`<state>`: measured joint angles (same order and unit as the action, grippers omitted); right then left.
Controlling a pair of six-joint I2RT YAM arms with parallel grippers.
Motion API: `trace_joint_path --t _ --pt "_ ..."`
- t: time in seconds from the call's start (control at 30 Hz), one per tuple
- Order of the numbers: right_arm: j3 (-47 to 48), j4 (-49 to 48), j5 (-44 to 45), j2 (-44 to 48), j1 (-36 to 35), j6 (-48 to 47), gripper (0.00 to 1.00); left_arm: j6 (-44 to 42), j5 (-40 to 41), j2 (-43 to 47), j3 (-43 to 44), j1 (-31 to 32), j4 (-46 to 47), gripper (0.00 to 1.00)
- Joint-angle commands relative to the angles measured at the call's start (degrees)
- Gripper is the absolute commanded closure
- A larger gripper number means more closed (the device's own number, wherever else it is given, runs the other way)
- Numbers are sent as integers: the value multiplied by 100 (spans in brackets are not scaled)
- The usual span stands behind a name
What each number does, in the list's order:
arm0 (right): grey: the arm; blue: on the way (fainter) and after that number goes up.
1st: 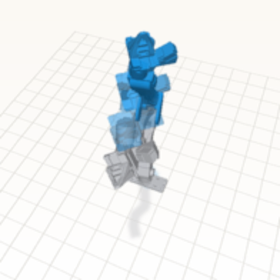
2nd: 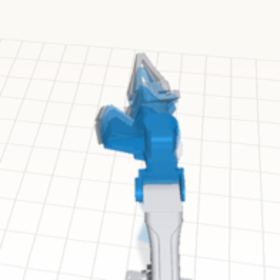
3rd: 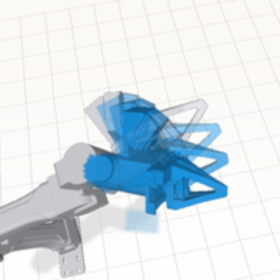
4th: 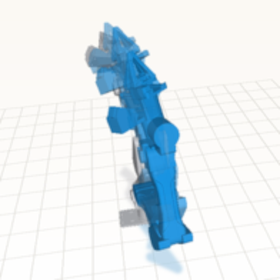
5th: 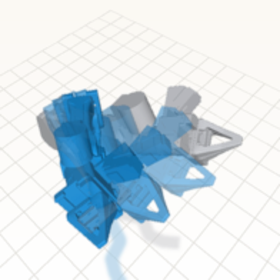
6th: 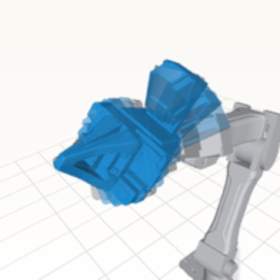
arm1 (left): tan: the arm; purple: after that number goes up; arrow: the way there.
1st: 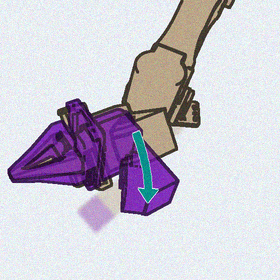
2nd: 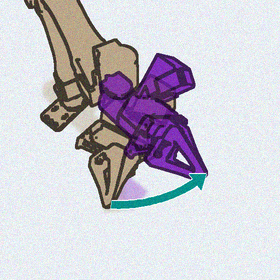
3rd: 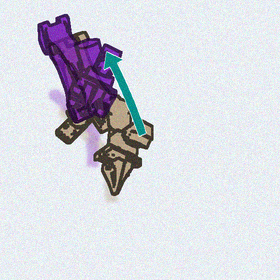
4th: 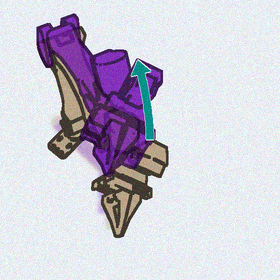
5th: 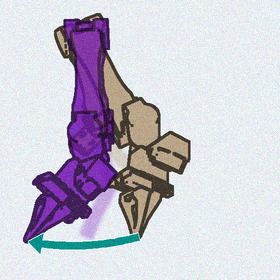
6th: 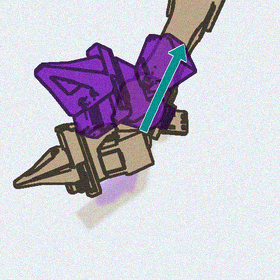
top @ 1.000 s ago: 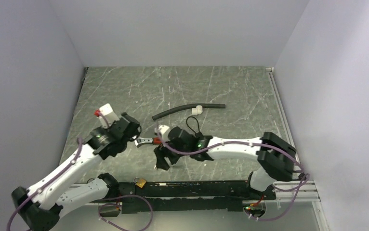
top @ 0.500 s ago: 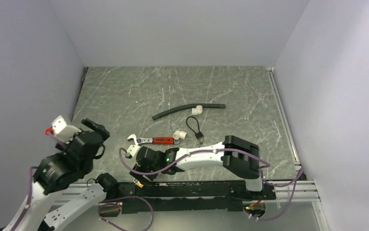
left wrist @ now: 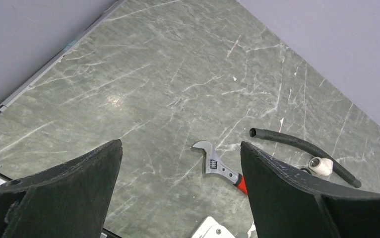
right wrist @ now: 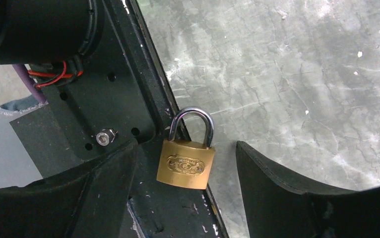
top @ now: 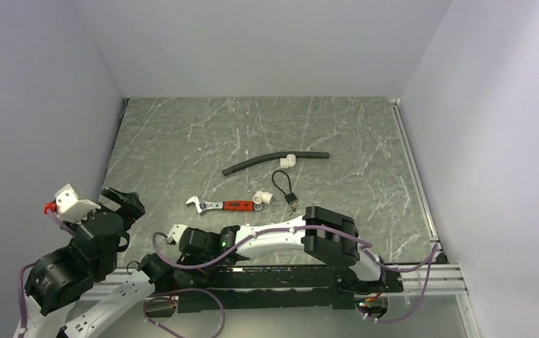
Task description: Unlock with the key
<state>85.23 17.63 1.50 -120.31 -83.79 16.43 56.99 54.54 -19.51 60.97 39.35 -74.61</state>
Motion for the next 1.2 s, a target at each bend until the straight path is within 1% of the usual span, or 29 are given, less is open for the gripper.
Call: trace_joint_path --t 0.0,0.1,0.23,0.37,0.43,0.53,0.57,0.67,0.9,1.03,1.17 --pt "281 376 307 -83 -40 -25 27 -114 81 -132 38 15 -3 6" --pt "279 525 466 -85 -52 46 31 -180 67 -109 -1 14 70 6" --pt "428 846 624 -115 -129 65 46 -329 64 -73 -57 16 220 6" --pt "629 1118 823 -215 -256 -6 56 -343 60 -117 -60 11 228 7" --pt "621 1163 942 -225 -269 11 65 -329 42 -151 -55 14 213 7" --pt "486 1061 1089 -175 -249 36 73 -355 34 -176 -66 11 229 7" --pt "471 1043 1136 -160 -244 30 77 -363 24 -188 -67 11 234 7" --pt "454 1014 1292 -95 -203 10 80 -390 -3 -217 -76 8 255 7" --pt "347 970 1746 307 124 -79 81 -390 -100 -325 -83 7 270 7" --pt "-26 856 2096 856 438 -101 81 -483 -292 -394 -152 13 460 7" --pt "-716 426 2171 1836 867 -24 82 -706 -759 -645 -308 11 867 7"
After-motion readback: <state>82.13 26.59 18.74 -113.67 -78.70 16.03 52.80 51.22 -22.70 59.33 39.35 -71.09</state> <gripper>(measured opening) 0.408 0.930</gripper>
